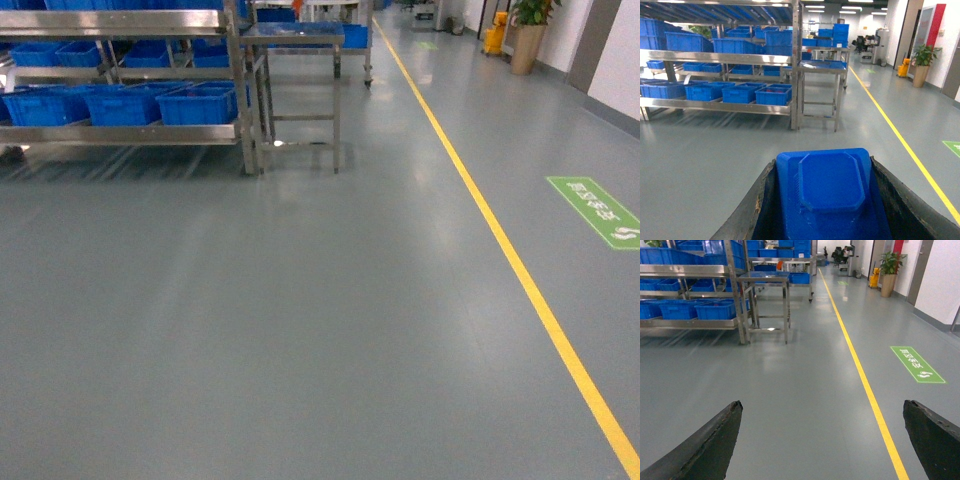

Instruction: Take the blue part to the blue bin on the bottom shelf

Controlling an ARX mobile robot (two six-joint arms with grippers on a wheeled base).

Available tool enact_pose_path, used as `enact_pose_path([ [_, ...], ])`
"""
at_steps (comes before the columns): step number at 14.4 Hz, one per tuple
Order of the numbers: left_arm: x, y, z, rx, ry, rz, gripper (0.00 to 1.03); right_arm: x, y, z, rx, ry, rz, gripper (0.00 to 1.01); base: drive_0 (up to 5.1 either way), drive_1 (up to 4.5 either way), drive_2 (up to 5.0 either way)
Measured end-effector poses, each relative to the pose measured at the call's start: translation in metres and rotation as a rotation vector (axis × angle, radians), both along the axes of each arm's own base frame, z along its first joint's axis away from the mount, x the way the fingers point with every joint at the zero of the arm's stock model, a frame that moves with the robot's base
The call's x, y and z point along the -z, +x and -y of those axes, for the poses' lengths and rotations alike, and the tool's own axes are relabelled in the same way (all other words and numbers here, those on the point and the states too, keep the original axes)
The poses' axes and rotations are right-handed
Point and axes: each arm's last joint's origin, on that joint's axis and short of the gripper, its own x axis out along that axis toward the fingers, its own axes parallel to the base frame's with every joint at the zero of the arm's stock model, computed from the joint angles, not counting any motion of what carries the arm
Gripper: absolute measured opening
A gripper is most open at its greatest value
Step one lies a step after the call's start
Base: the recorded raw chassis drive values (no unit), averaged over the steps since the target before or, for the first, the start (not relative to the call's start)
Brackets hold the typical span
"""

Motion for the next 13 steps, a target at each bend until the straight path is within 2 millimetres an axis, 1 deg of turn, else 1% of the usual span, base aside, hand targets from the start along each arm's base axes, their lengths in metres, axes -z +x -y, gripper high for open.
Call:
enact_pose_path([
  [13,0.0001,0.0,0.0,0.0,0.0,-0.001,0.44,0.0,0.0,0.0,0.0,0.0,0.0,0.98,0.0,4.34,-4.3],
])
